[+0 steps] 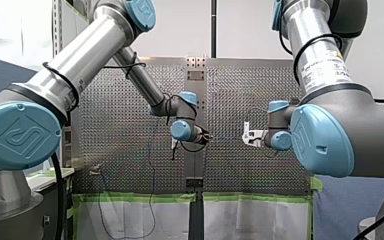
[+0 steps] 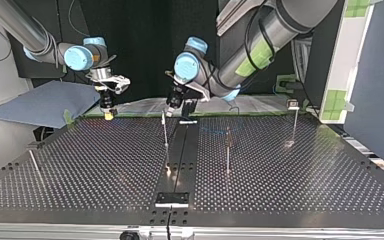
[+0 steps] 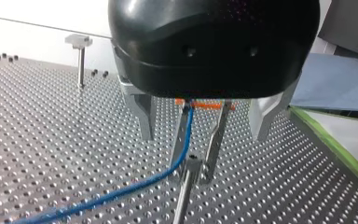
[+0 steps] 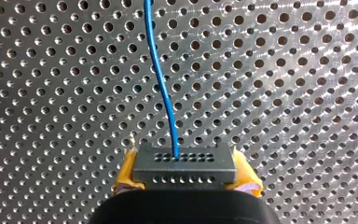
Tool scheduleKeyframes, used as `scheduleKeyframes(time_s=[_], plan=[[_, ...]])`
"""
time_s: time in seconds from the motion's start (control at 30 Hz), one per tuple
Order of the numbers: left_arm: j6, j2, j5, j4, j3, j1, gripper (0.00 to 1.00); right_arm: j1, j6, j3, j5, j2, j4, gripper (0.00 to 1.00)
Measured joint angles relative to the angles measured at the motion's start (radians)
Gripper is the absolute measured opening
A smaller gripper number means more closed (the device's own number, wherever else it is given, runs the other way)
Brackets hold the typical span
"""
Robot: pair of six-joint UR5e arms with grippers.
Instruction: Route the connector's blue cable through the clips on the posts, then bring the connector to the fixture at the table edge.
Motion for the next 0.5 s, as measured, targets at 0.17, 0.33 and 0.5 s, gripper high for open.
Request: scheduleKeyframes(time_s=[0.17, 0.33, 0.5], plan=[[0.000, 0.005, 0.002, 0.001, -0.005, -0.007, 1.00, 0.000, 0.001, 0.000, 0.000, 0.001, 0.001, 0.07], [0.001, 0.005, -0.006, -0.001, -0.006, -0.012, 1.00, 0.000, 0.004, 0.000, -0.001, 0.002, 0.001, 0.07], [0.001, 0.005, -0.016, -0.005, -0.006, -0.016, 1.00, 0.000, 0.004, 0.000, -0.002, 0.002, 0.002, 0.07]])
